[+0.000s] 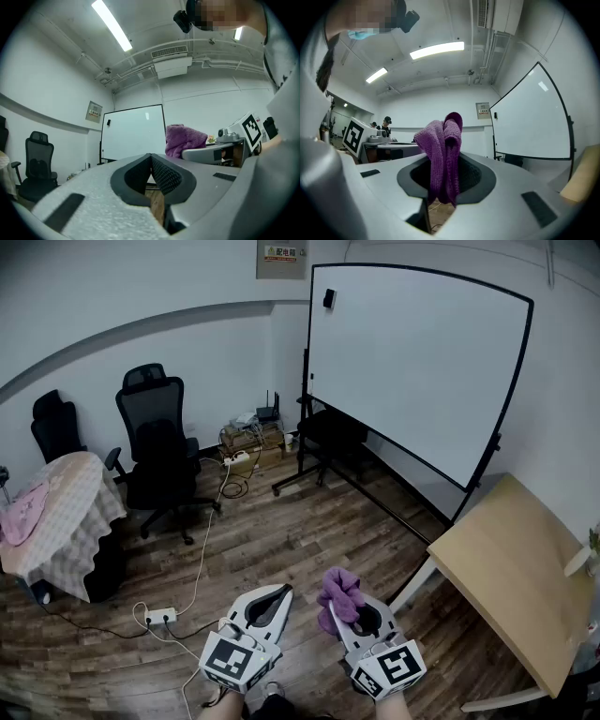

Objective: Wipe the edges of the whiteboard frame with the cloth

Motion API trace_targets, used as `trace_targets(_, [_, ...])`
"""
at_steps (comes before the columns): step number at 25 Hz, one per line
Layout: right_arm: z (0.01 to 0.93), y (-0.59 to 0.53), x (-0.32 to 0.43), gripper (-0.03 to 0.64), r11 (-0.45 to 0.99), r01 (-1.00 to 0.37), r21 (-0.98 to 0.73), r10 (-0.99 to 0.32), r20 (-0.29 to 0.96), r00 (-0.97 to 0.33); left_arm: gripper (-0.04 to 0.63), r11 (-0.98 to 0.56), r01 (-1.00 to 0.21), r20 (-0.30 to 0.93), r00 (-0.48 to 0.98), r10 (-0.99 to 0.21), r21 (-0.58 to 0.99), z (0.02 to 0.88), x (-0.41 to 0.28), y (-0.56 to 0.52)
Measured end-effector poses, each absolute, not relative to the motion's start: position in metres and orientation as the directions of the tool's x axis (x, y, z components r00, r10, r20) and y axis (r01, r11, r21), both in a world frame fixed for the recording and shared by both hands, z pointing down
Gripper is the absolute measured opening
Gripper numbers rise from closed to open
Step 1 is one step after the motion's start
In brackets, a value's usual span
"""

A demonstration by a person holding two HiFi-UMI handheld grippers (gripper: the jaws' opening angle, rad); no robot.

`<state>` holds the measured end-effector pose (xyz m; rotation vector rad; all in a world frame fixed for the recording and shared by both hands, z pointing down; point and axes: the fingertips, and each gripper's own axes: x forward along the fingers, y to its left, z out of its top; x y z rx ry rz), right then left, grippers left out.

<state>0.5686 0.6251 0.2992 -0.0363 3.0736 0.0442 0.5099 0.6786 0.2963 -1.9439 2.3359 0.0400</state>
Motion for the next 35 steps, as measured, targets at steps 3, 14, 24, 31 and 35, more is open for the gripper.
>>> trace_targets(3, [0.298,0.623,0.562,0.100,0.999,-0.026,0.028,-0.024,-0.069,-0.997,0.017,0.170,-0.983,-0.111,-0.163,-0.980,-0.062,0.296,0.504,0.674])
trace_targets(14, [0.299,0.613,0.525,0.100,0.999,-0.039,0.025,-0.037,-0.062,-0.997,0.017,0.180,-0.981,-0.109,-0.172,-0.979,-0.071,0.294,0.463,0.663])
trace_targets(24, [0.300,0.621,0.469,0.109,0.997,-0.066,0.035,-0.063,-0.077,-0.995,0.017,0.123,-0.986,-0.110,-0.110,-0.988,-0.115,0.294,0.415,0.667])
trace_targets(31, [0.303,0.628,0.437,0.110,0.996,-0.078,0.035,-0.075,-0.075,-0.994,0.017,0.082,-0.991,-0.108,-0.070,-0.992,-0.105,0.296,0.386,0.668])
trace_targets(35, [0.301,0.620,0.424,0.110,0.996,-0.075,0.037,-0.072,-0.072,-0.995,0.017,0.061,-0.995,-0.104,-0.053,-0.993,-0.075,0.299,0.378,0.659])
